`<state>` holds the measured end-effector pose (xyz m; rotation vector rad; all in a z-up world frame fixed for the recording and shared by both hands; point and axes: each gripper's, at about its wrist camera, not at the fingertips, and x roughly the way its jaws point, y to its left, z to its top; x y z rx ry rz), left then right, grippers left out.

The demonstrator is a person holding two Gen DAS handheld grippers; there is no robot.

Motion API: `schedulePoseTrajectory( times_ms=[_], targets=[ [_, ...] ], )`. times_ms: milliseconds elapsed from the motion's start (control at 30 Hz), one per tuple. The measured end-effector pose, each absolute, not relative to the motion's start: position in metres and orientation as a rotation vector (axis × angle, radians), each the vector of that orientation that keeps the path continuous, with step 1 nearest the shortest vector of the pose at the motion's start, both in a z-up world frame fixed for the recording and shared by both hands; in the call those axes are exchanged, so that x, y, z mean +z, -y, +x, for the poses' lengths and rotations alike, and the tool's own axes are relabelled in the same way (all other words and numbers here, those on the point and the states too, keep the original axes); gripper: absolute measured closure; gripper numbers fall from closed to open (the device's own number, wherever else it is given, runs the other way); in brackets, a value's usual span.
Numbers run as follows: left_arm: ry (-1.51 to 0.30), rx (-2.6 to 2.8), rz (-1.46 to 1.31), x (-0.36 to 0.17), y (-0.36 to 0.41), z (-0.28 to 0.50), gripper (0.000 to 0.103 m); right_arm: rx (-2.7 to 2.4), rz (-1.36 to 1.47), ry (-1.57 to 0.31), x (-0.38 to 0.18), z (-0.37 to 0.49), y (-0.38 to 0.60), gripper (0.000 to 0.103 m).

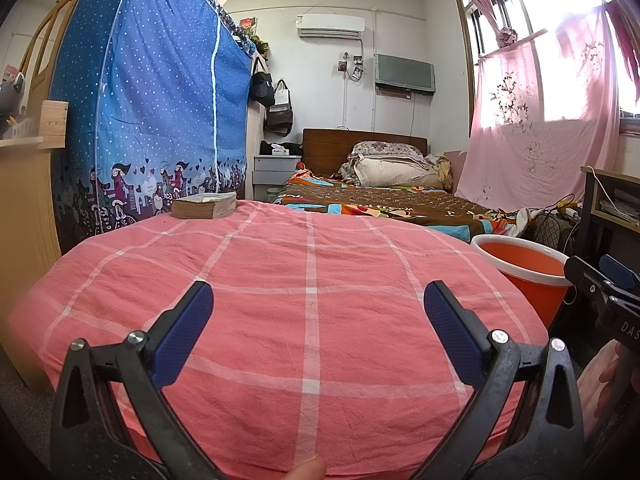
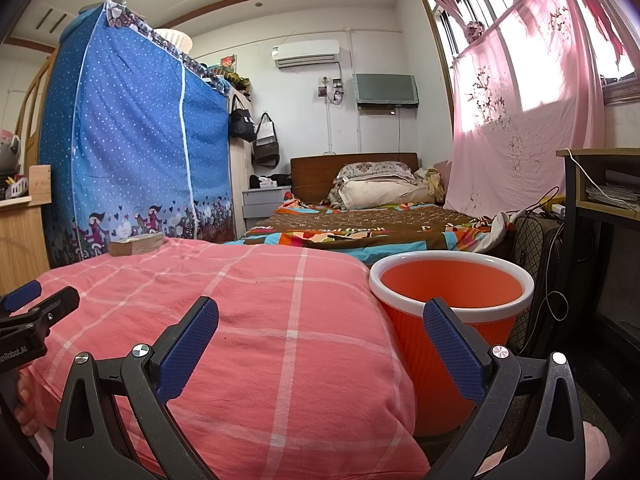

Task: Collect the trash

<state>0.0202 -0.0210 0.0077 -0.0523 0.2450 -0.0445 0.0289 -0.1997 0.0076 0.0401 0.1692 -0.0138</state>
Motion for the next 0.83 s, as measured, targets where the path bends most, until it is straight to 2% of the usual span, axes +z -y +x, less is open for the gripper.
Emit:
schedulePoseTrajectory(
  times_ms=[833],
  targets=[
    [-0.232,-0.022,-0.031,0.0071,0.0146,0.0197,0.000,-0.016,0.038,-0.180,0.0019,0.0247,0.1948,0.000]
  ],
)
